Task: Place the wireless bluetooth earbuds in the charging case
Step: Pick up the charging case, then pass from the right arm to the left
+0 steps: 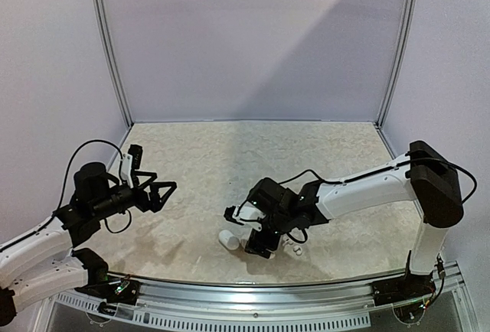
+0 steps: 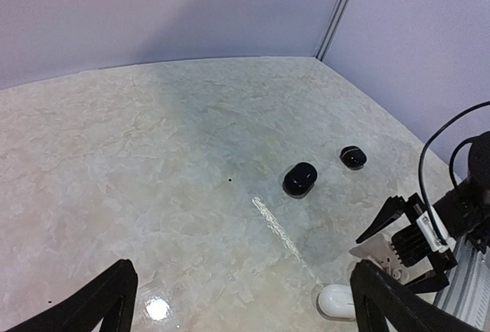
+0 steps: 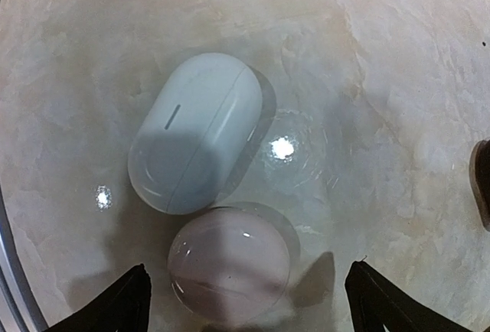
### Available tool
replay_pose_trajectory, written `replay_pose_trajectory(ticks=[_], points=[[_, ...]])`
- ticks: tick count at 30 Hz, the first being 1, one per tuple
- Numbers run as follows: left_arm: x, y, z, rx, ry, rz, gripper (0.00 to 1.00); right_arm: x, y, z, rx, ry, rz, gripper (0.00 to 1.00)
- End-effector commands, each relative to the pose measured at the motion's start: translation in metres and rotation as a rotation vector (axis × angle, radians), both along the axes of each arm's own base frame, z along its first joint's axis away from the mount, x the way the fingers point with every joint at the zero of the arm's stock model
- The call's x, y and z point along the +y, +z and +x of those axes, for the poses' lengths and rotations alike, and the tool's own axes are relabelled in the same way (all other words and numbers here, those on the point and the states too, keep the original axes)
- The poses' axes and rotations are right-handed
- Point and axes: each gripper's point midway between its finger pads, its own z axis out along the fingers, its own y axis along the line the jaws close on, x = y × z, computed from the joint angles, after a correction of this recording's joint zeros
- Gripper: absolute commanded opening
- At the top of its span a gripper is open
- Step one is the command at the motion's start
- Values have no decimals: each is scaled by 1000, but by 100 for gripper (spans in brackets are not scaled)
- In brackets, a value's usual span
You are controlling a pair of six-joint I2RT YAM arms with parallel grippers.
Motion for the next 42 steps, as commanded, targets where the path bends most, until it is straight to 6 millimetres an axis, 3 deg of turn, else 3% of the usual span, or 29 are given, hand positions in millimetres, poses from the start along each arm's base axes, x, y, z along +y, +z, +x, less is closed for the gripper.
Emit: replay_pose_trajectory(ticks=[1,4,11,14,17,21,24,27,31,35,37,42], points=[[6,-6,4,12,25,2,99,0,-23,-4,10,14,-20,89],[6,-8,5,16,27,3,99,5,-24,-5,19,28,-9,83],[6,-8,5,17,29,3,99,6,-31,-11,60,30,-11,49],[6,-6,4,12,26,0,98,5,-25,-9,41,34,-14,39],[5,-3,3,13,16,-5,98,5,-9,-1,-7,32,-9,35],[-1,7,-2,13,-25,-22,93,9,34,18,-142,11,35,32],[-11,25,-10,-1,-103,-45,85,14,88,30,-284,9,113,31],[-23,47,-19,8,-189,-89,83,22,148,29,-448,64,208,29],[-43,91,-30,2,-320,-191,85,36,206,19,-642,153,258,28],[-61,130,-38,1,-437,-279,90,50,251,15,-769,186,279,27],[-73,142,-47,11,-515,-294,91,59,262,13,-811,199,276,26],[-95,149,-67,51,-648,-293,93,74,280,13,-889,227,260,25]])
